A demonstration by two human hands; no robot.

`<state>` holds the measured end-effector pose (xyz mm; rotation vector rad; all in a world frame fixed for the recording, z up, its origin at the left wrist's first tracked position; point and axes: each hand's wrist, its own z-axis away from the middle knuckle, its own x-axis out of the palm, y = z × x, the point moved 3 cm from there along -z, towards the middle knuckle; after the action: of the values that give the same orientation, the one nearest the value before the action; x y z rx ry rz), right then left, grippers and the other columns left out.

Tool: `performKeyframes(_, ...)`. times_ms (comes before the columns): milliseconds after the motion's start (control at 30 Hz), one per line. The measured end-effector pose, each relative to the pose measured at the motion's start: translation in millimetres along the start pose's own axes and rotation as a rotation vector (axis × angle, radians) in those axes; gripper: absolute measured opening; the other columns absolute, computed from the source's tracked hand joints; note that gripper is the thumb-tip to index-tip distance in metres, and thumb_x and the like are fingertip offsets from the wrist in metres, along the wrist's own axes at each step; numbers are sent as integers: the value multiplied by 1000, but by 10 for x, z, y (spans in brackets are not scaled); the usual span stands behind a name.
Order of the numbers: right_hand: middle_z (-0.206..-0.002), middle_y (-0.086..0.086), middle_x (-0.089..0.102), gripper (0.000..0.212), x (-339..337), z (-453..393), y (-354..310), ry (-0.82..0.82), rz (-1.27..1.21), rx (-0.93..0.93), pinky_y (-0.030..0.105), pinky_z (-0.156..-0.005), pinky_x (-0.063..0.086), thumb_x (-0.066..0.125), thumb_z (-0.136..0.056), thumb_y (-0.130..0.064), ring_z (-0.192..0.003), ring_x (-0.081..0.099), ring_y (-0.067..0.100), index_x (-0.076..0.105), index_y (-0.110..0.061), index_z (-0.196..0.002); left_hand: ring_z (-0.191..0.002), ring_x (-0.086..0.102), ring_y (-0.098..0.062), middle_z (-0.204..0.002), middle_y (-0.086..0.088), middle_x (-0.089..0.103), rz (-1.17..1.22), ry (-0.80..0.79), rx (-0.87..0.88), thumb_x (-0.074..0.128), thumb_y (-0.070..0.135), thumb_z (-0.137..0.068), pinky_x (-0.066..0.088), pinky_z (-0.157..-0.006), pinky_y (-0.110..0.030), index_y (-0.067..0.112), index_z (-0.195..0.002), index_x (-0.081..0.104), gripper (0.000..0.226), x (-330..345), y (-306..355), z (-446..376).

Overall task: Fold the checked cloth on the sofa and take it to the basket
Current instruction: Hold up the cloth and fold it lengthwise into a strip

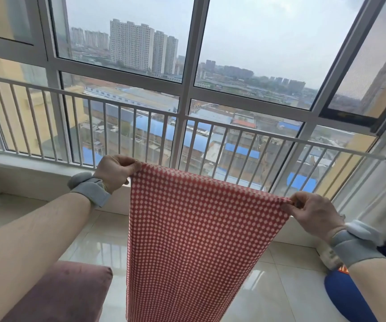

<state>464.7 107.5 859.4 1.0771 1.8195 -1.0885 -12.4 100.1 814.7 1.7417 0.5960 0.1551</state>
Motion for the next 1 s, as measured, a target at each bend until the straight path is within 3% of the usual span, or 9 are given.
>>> performKeyframes(167,-82,0,71,33,118,60,-28,6,32,37,30,-71,47,74,-83,-24,-76,63,21,67,-24,-115,-60,64,-16,-76,-2,70,3,35,26,76,16,-77,50,-42,-17,8,-91,73,16,64,21,25)
performKeyframes(267,-96,-1,75,22,110,1,-45,-63,133,90,39,-92,48,66,-89,-30,-92,65,23,75,-23,-108,-67,65,-21,-81,-7,70,-64,-12,70,75,14,-79,54,-47,-22,5,-94,73,18,88,160,8)
performKeyframes(333,-95,0,76,17,-83,-154,-77,88,73,130,40,-93,49,67,-87,-30,-94,66,25,77,-23,-100,-69,66,-16,-83,-5,71,-30,50,135,75,16,-79,54,-48,-19,12,-92,73,14,55,394,-93)
performKeyframes(433,-79,-6,73,16,-418,-279,-191,548,-195,105,19,-71,50,69,-83,-30,-76,66,19,78,-19,-91,-62,67,-4,-72,13,73,123,222,254,77,25,-76,53,-49,-14,32,-80,73,9,-74,718,-238)
performKeyframes(467,-80,-3,74,16,-403,-315,-239,542,-183,103,20,-69,50,68,-83,-29,-76,66,21,78,-18,-91,-64,68,-3,-75,11,74,97,231,250,76,26,-76,56,-55,-17,31,-80,74,7,-49,743,-297)
performKeyframes(567,-100,13,75,18,-14,-379,-278,117,43,196,36,-87,51,66,-87,-22,-99,66,34,78,-13,-97,-87,70,-21,-96,-7,74,-178,152,42,73,23,-80,58,-81,-34,13,-97,74,20,144,534,-343)
performKeyframes(733,-99,11,76,17,-338,-491,-261,300,9,154,36,-87,49,67,-85,-22,-97,67,34,78,-15,-96,-81,69,-18,-91,-5,74,-102,169,136,72,21,-81,57,-78,-29,10,-97,75,19,156,570,-296)
performKeyframes(867,-85,7,75,14,-549,-359,-233,469,-105,83,29,-74,46,67,-86,-20,-81,65,27,77,-14,-92,-68,68,-2,-73,15,73,133,229,240,74,20,-77,58,-67,-19,21,-86,75,9,8,737,-218)
performKeyframes(1000,-88,13,75,15,-290,-325,-130,107,-18,139,28,-70,37,67,-87,-19,-82,62,28,78,-9,-89,-73,70,-16,-82,-4,74,30,155,162,74,17,-78,58,-68,-25,14,-89,75,11,106,615,-115)
